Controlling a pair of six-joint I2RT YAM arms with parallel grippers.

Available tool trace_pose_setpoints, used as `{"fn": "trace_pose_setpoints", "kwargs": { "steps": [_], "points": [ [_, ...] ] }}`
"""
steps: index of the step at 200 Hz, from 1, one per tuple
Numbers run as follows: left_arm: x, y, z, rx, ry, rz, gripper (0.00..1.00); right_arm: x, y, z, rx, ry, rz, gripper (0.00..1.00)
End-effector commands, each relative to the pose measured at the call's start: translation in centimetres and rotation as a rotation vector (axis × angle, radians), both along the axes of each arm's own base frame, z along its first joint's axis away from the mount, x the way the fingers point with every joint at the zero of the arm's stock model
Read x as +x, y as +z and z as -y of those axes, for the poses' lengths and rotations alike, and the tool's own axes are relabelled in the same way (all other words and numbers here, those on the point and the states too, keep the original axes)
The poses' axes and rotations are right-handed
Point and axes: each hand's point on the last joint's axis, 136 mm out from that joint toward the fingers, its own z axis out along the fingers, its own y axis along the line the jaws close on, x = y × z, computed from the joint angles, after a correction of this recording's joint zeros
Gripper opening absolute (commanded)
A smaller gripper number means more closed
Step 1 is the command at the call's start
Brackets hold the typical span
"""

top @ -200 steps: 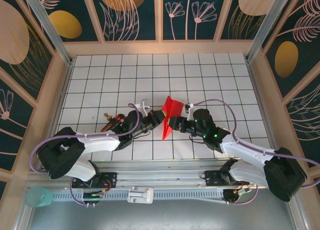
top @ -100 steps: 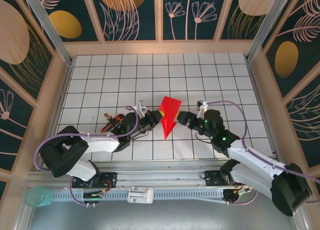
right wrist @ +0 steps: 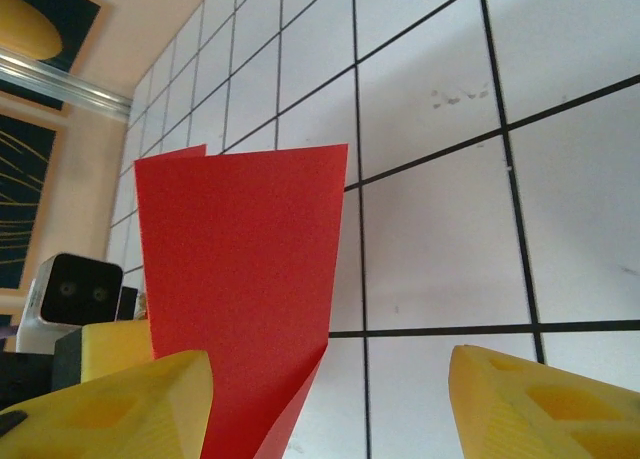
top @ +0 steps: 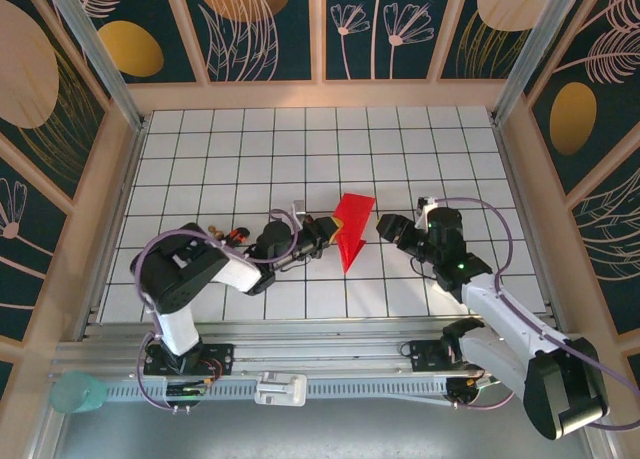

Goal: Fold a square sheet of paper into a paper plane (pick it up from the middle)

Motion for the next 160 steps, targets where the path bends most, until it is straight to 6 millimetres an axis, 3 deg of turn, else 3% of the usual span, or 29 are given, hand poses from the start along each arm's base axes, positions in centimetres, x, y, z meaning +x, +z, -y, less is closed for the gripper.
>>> {"fn": "trace_pose_setpoints", "kwargs": {
  "steps": [1, 73, 117, 160],
  "points": [
    [-0.5, 1.7, 1.5, -0.113, -0.059, 0.004, 0.00, 0.2, 0.1, 0.6, -0.038, 0.004, 0.007, 0.64],
    [-1.4, -4.5, -0.1, -0.039, -0.037, -0.124, 0.00, 0.2, -1.0, 1.3, -0.068, 0.000, -0.017, 0.64],
    [-2.0, -7.3, -1.9, 0.044, -0.028, -0.160, 0.15, -0.1, -1.6, 1.1, -0.060, 0.008, -0.034, 0.64],
    [-2.2, -8.8, -3.3, 0.162, -0.024, -0.139, 0.38, -0.3, -2.2, 1.0, -0.051, 0.016, -0.047, 0.64]
  ]
}}
